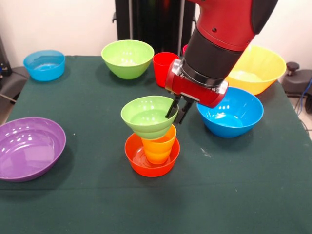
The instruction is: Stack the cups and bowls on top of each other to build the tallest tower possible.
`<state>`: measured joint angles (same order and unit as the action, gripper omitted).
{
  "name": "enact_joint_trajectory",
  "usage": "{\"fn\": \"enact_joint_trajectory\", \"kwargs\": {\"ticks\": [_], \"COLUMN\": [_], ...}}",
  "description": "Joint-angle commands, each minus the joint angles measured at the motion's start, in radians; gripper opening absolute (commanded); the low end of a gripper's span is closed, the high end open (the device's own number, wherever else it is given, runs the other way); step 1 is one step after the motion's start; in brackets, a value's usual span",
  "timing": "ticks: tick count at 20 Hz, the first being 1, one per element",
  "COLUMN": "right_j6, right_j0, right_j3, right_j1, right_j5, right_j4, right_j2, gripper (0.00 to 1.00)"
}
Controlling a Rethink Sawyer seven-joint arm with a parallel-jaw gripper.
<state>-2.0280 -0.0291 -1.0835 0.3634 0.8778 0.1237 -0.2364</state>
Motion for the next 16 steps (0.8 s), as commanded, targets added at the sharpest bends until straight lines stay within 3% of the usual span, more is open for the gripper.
{"fn": "enact_joint_trajectory", "kwargs": {"ticks": [1, 16], "right_j6": [-0.147, -0.164], "right_j0": [-0.019, -0.019], "right_j3": [-0.061, -0.104], "right_j1": [-0.004, -0.002], "right_j5": [0.086, 0.093], "right_j4": [-0.030, -0.113], "right_j2": [0.036, 0.047], "gripper": [0.00, 0.00]}}
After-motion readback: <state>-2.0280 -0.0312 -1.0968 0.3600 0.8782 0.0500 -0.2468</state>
